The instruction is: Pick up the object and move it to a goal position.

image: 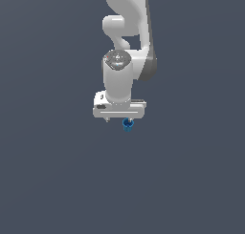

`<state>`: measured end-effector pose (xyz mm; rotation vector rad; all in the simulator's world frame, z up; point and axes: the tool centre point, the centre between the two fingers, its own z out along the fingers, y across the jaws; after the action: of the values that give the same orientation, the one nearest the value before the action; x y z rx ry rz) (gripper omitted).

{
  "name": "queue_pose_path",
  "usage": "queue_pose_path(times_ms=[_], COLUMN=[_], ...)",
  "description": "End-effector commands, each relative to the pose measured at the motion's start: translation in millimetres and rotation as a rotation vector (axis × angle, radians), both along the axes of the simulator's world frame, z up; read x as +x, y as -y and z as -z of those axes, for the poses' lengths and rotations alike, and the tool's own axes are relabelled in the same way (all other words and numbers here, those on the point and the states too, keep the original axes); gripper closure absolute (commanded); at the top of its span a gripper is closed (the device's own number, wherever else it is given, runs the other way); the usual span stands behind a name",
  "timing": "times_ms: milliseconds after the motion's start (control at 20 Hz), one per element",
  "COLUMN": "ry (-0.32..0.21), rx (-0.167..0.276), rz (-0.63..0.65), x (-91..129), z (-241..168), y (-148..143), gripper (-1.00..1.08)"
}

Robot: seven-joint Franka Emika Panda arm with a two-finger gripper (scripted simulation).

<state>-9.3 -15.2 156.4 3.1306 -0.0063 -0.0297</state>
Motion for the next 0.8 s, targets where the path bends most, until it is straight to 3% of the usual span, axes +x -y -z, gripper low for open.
queue_pose_path(times_ms=[0,400,750], ry=[0.0,-0.003,-0.003], rx=[0.0,-0.024,-0.023], rz=[0.0,-0.005,-0.009], x=[0,3,2], z=[0,-5,-4], y=[0,25,24], gripper=[-0.92,-0.92,-0.92])
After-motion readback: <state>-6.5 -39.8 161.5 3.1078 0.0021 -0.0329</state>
